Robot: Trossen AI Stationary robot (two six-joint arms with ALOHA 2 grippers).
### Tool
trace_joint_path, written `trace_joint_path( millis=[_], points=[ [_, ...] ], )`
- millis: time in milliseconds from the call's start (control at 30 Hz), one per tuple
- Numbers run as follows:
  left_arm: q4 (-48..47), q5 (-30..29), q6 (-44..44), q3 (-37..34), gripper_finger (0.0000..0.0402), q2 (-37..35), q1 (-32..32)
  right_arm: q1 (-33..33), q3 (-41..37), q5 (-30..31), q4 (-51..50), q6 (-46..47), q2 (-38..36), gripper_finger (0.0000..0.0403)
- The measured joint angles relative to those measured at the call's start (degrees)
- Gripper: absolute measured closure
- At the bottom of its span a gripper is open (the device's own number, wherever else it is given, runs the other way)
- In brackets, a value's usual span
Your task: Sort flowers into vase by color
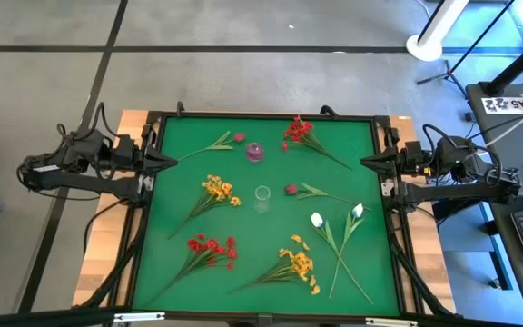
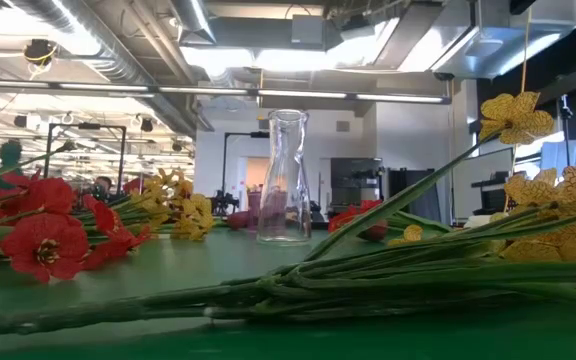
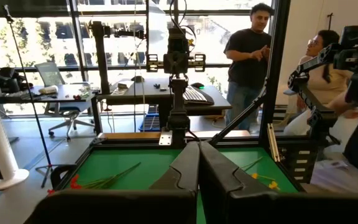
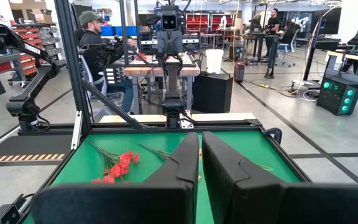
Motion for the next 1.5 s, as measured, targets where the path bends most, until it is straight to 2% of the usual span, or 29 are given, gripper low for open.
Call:
trace_joint_path(
  millis=[1000, 1133, 1233, 1400, 1500],
  points=[
    [0.35, 0.00, -0.16, 0.00, 0.0401, 0.00, 0.00, -0.02, 0.00, 0.00, 0.02, -0.02, 0.02, 0.0380],
    [3.45, 0.95, -6.84, 0.02, 0.0401, -0.04, 0.00, -0.02, 0.00, 0.00, 0.00, -0.02, 0.00, 0.0380],
    [7.72, 1.08, -7.72, 0.02, 0.0401, -0.02, 0.00, -0.02, 0.00, 0.00, 0.00, 0.00, 0.00, 0.0380],
    [16.86, -1.37, -1.71, -1.88, 0.0401, 2.42, -0.02, -0.02, 0.00, 0.01, 0.00, -0.01, 0.00, 0.0380],
    [18.49, -10.05, -1.24, -3.23, 0.0401, 9.25, 0.00, -0.02, 0.00, 0.02, -0.07, 0.00, 0.00, 0.0380]
  ],
)
